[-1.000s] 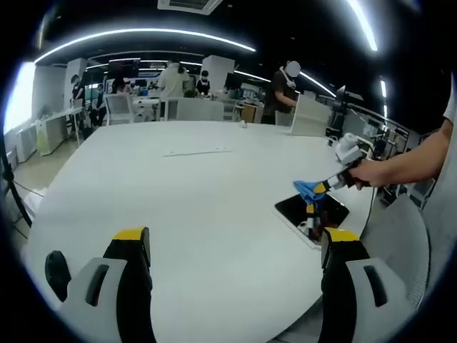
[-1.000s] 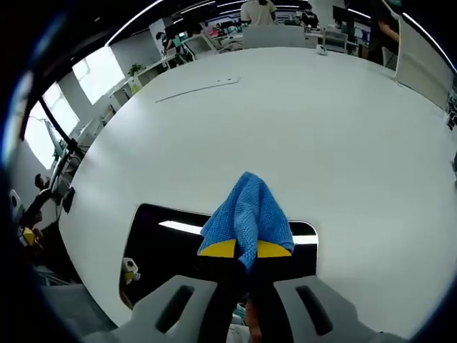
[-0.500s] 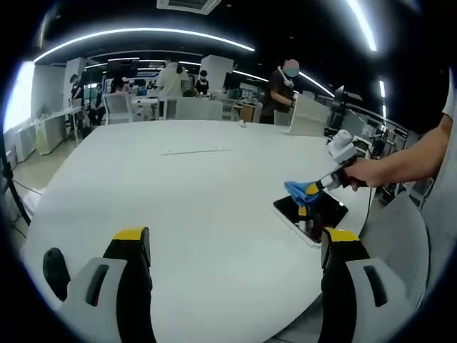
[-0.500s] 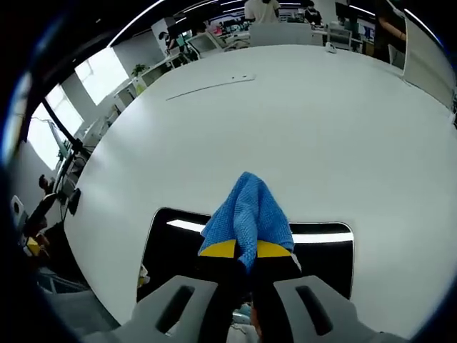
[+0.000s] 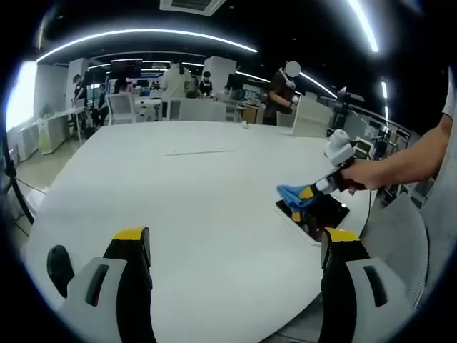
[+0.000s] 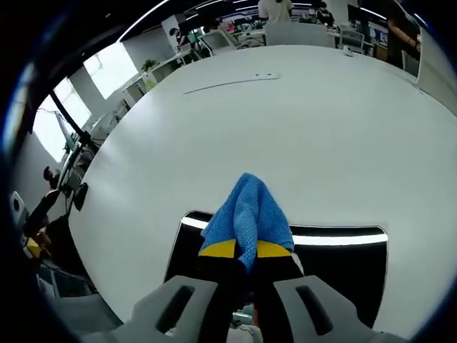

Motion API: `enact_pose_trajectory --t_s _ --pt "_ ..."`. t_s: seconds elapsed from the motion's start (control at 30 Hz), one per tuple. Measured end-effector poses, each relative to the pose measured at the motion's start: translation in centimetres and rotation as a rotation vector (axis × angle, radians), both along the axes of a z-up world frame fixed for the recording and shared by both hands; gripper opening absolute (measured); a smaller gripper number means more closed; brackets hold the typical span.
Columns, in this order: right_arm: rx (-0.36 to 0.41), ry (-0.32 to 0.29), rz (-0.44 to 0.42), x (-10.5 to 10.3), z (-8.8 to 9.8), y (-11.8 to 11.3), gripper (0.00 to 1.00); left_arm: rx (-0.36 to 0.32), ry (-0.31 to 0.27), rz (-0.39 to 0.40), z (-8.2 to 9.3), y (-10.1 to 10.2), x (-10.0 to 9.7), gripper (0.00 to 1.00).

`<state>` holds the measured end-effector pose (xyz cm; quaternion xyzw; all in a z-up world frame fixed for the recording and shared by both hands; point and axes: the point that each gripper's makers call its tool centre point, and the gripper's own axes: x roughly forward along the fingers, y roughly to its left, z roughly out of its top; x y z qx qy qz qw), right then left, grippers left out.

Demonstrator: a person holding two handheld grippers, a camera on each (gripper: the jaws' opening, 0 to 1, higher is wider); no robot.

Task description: Wipe the mirror surface with the cleaning cloth until all visible marks leave the cleaned area.

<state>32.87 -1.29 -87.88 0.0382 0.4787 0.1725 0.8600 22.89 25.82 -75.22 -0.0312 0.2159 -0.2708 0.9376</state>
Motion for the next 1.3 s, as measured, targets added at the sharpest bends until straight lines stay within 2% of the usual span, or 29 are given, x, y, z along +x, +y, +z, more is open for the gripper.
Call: enact_pose_trajectory --t_s 0.23,0.4,0.57,0.97,1.3 --pt "0.001 0.007 0.036 0.6 -0.5 1.7 0.02 0.004 0.003 -0.001 0.1 0.0 -0.2 0.99" --pt "-0.004 0.006 0.053 -0.4 0.3 2.7 0.02 0.007 0.003 -0.004 0.1 0.0 -0.3 0.99" --pt "0.003 0.009 0.058 -0.4 0.3 3.3 0.02 0.008 0.004 -0.008 0.1 -0.1 -0.3 0.99" --pt "0.005 0.011 0.053 0.0 -0.2 3.3 0.02 0.008 0.002 -0.003 0.2 -0.1 -0.2 0.99" --pt "0.017 0.032 0.057 -1.6 0.1 3.3 0.02 0.005 0.008 -0.009 -0.1 -0.5 -0.3 0.99"
